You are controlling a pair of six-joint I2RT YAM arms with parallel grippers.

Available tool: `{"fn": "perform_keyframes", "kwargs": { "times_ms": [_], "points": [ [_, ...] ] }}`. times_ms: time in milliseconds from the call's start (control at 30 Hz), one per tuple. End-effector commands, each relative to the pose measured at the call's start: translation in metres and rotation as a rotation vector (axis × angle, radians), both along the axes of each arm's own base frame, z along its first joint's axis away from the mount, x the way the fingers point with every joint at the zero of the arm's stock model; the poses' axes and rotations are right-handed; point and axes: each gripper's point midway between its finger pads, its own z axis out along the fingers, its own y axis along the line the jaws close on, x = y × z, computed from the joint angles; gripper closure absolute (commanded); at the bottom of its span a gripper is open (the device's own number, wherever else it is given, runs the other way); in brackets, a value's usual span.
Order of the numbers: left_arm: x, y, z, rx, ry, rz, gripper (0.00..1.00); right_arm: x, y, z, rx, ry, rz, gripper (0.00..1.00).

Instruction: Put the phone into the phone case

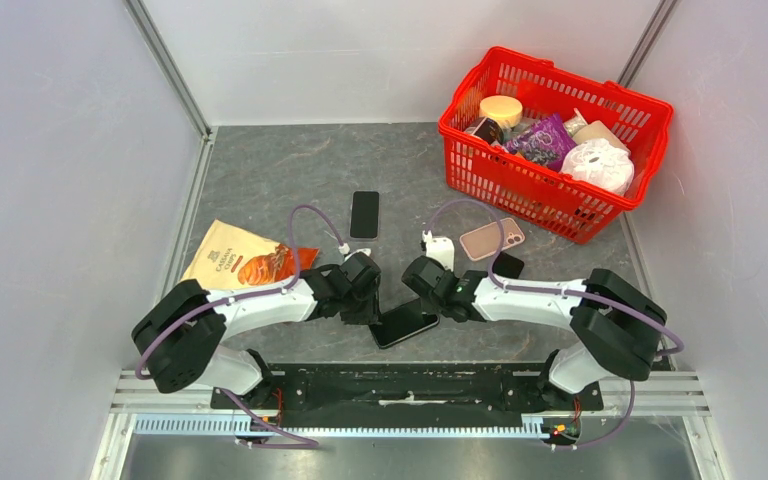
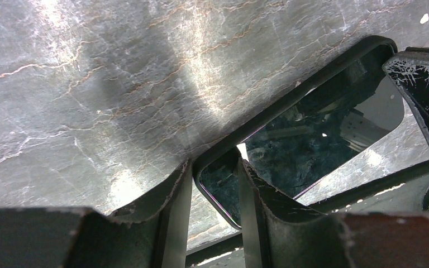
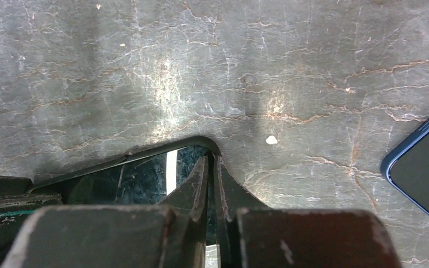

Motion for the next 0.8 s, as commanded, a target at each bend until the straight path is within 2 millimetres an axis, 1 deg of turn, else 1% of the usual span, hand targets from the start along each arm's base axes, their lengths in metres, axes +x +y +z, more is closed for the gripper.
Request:
{"fn": "perform_keyframes", "kwargs": {
  "times_ms": [0,100,233,300,333,400,500,600,767],
  "points": [
    [0.012,-0.005,-0.002,0.01,-0.05,-0.01,0.6,-0.095,-0.001,-0.064,-0.014,0.386,0.093,1.0],
    [0.012,-0.005,-0.002,0.01,-0.053,-0.009,0.6,-0.088,-0.007,-0.052,-0.026,0.348,0.082,0.99],
    [0.012,-0.004,-0.001,0.008,-0.056,-0.008,0.6,-0.072,-0.022,-0.032,0.006,0.324,0.034,0.87],
    [0.012,-0.003,-0.001,0.008,-0.056,-0.008,0.6,-0.063,-0.029,-0.019,0.053,0.314,0.007,0.82],
    [0.011,-0.003,-0.002,0.01,-0.055,-0.008,0.6,-0.062,-0.031,-0.016,0.074,0.318,0.005,0.79],
    [0.011,-0.002,-0.002,0.012,-0.054,-0.008,0.6,-0.062,-0.033,-0.01,0.116,0.335,0.008,0.77],
    [0.011,-0.004,-0.002,0.009,-0.053,-0.011,0.6,-0.068,-0.03,-0.007,0.163,0.384,0.034,0.76],
    [0.012,-0.004,-0.002,0.006,-0.055,-0.011,0.6,-0.075,-0.025,-0.01,0.201,0.424,0.05,0.76],
    [0.012,-0.004,-0.003,0.007,-0.053,-0.008,0.6,-0.08,-0.029,-0.019,0.186,0.456,0.037,0.78]
  ]
}}
